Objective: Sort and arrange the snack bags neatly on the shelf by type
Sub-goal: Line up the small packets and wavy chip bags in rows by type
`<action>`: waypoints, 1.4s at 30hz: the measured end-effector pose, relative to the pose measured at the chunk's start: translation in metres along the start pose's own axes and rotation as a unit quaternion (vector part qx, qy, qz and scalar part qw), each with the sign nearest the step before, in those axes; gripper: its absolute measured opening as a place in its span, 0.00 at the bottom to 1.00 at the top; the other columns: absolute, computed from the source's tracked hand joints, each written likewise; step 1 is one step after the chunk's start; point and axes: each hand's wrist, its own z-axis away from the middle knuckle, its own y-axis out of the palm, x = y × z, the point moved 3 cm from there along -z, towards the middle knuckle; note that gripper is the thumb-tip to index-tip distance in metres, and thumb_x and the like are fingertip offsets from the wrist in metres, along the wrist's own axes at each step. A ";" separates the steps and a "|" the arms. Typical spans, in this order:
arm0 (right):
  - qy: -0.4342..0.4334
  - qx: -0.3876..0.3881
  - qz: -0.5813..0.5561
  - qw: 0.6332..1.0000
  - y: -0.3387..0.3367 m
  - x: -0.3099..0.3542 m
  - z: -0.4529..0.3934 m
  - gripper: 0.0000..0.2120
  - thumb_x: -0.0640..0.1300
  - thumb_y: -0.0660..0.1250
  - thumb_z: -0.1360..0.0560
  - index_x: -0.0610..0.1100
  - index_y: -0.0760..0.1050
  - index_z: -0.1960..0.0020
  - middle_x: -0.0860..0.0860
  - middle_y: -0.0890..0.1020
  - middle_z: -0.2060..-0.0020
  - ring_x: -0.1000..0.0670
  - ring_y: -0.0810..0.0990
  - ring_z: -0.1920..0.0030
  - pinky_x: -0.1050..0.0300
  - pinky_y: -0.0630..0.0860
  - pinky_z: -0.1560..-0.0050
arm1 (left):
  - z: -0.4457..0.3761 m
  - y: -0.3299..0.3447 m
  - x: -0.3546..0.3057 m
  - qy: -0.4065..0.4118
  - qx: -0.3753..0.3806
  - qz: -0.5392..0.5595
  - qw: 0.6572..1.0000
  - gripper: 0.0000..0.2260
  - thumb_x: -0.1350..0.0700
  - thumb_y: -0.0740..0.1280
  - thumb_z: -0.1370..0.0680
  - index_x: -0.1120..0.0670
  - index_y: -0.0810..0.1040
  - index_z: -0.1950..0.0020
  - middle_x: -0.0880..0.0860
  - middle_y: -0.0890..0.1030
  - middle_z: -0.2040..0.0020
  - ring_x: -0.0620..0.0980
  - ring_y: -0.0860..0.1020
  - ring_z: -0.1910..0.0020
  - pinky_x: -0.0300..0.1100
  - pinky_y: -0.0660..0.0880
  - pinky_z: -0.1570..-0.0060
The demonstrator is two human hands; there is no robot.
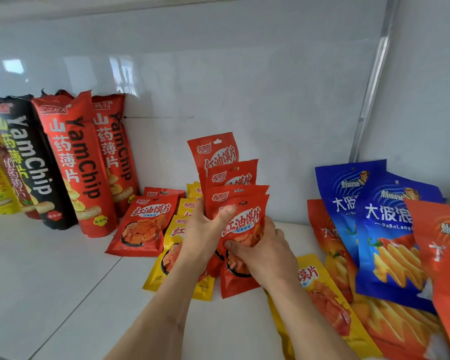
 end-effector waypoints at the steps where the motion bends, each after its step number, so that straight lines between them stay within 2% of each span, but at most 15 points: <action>1: -0.004 -0.004 -0.007 1.000 0.001 0.000 0.000 0.48 0.77 0.66 0.40 0.57 0.56 0.27 0.52 0.74 0.40 0.47 0.76 0.38 0.47 0.76 0.43 | 0.000 0.001 0.000 -0.001 0.004 -0.015 1.000 0.29 0.31 0.74 0.34 0.41 0.75 0.37 0.42 0.85 0.46 0.43 0.84 0.48 0.41 0.81 0.51; 4: -0.031 -0.015 -0.018 0.999 0.002 0.004 0.000 0.51 0.78 0.65 0.41 0.57 0.54 0.26 0.52 0.73 0.38 0.47 0.75 0.38 0.47 0.77 0.42 | -0.001 -0.001 -0.003 -0.010 -0.033 -0.015 0.999 0.12 0.43 0.71 0.23 0.42 0.79 0.42 0.42 0.86 0.51 0.40 0.85 0.54 0.35 0.80 0.59; 6: -0.050 -0.016 -0.044 0.998 -0.001 0.009 0.001 0.54 0.77 0.67 0.40 0.56 0.49 0.24 0.52 0.70 0.34 0.47 0.72 0.34 0.47 0.76 0.39 | -0.001 -0.006 -0.008 -0.015 -0.061 0.012 0.998 0.07 0.46 0.68 0.21 0.44 0.80 0.43 0.43 0.87 0.52 0.41 0.85 0.55 0.37 0.81 0.59; 9: -0.087 -0.024 -0.103 0.991 -0.011 0.019 0.004 0.53 0.74 0.66 0.36 0.55 0.45 0.22 0.52 0.65 0.29 0.49 0.66 0.29 0.47 0.72 0.34 | -0.005 -0.021 -0.024 -0.008 -0.083 0.045 0.996 0.07 0.49 0.68 0.20 0.46 0.81 0.43 0.45 0.87 0.51 0.45 0.86 0.53 0.43 0.83 0.54; 12: -0.148 -0.042 -0.122 0.981 -0.023 0.035 0.011 0.46 0.74 0.59 0.32 0.55 0.49 0.22 0.53 0.65 0.28 0.52 0.66 0.29 0.48 0.72 0.33 | -0.011 -0.038 -0.045 -0.011 -0.061 0.090 0.994 0.09 0.50 0.68 0.19 0.50 0.80 0.41 0.50 0.87 0.50 0.52 0.86 0.52 0.51 0.82 0.50; 14: -0.167 -0.022 -0.137 0.976 -0.027 0.046 0.016 0.42 0.71 0.58 0.29 0.55 0.50 0.22 0.54 0.65 0.28 0.54 0.67 0.29 0.51 0.71 0.33 | -0.014 -0.052 -0.057 -0.021 -0.044 0.101 0.994 0.11 0.51 0.69 0.20 0.52 0.79 0.39 0.53 0.87 0.49 0.56 0.86 0.51 0.54 0.82 0.48; 19: -0.199 0.009 -0.134 0.971 -0.018 0.078 0.034 0.38 0.68 0.60 0.27 0.56 0.53 0.22 0.57 0.67 0.30 0.56 0.69 0.31 0.56 0.71 0.33 | -0.020 -0.098 -0.070 -0.062 0.006 0.114 0.992 0.12 0.52 0.69 0.20 0.56 0.80 0.39 0.58 0.87 0.48 0.60 0.85 0.50 0.55 0.82 0.48; 23: -0.174 0.013 -0.096 0.980 0.020 0.109 0.061 0.37 0.69 0.59 0.26 0.57 0.53 0.23 0.56 0.67 0.30 0.53 0.70 0.31 0.51 0.72 0.34 | -0.022 -0.147 -0.054 -0.123 0.037 0.096 0.987 0.13 0.51 0.70 0.21 0.55 0.80 0.40 0.57 0.87 0.48 0.58 0.86 0.51 0.51 0.83 0.52; 26: -0.140 0.012 -0.064 0.988 0.060 0.131 0.082 0.38 0.69 0.58 0.26 0.54 0.51 0.22 0.53 0.66 0.28 0.51 0.67 0.29 0.49 0.71 0.33 | -0.022 -0.186 -0.030 -0.179 0.058 0.090 0.978 0.14 0.51 0.71 0.22 0.56 0.79 0.39 0.57 0.87 0.48 0.57 0.86 0.51 0.51 0.83 0.54; 31: -0.086 0.037 0.000 0.996 0.113 0.166 0.113 0.40 0.67 0.55 0.23 0.50 0.42 0.21 0.52 0.58 0.23 0.50 0.65 0.26 0.53 0.70 0.35 | -0.030 -0.239 0.010 -0.218 0.100 0.074 0.968 0.17 0.53 0.72 0.23 0.55 0.77 0.35 0.58 0.86 0.46 0.58 0.86 0.50 0.53 0.82 0.52; 34: -0.072 0.055 0.026 0.996 0.128 0.168 0.120 0.40 0.67 0.53 0.22 0.50 0.39 0.21 0.53 0.61 0.24 0.50 0.68 0.29 0.54 0.71 0.37 | -0.033 -0.246 0.027 -0.258 0.132 0.055 0.956 0.18 0.52 0.73 0.24 0.55 0.78 0.36 0.58 0.86 0.46 0.60 0.85 0.47 0.57 0.80 0.44; 36: -0.072 0.079 0.053 0.993 0.132 0.165 0.124 0.39 0.67 0.51 0.22 0.50 0.41 0.21 0.52 0.64 0.27 0.50 0.70 0.31 0.53 0.72 0.39 | -0.038 -0.242 0.034 -0.273 0.140 0.035 0.951 0.17 0.53 0.73 0.24 0.55 0.78 0.36 0.59 0.86 0.46 0.61 0.84 0.46 0.59 0.79 0.41; 39: -0.029 0.050 0.111 0.992 0.162 0.189 0.131 0.38 0.69 0.50 0.23 0.50 0.45 0.21 0.51 0.65 0.29 0.48 0.70 0.32 0.52 0.72 0.39 | -0.050 -0.269 0.053 -0.279 0.191 -0.005 0.941 0.20 0.52 0.75 0.25 0.56 0.78 0.36 0.58 0.86 0.47 0.60 0.84 0.46 0.60 0.78 0.39; 42: -0.017 0.050 0.145 0.988 0.163 0.183 0.128 0.37 0.69 0.49 0.23 0.50 0.49 0.21 0.49 0.65 0.31 0.47 0.72 0.35 0.52 0.74 0.42 | -0.053 -0.262 0.059 -0.233 0.143 -0.073 0.959 0.20 0.50 0.76 0.26 0.54 0.77 0.37 0.55 0.86 0.48 0.56 0.85 0.50 0.55 0.80 0.43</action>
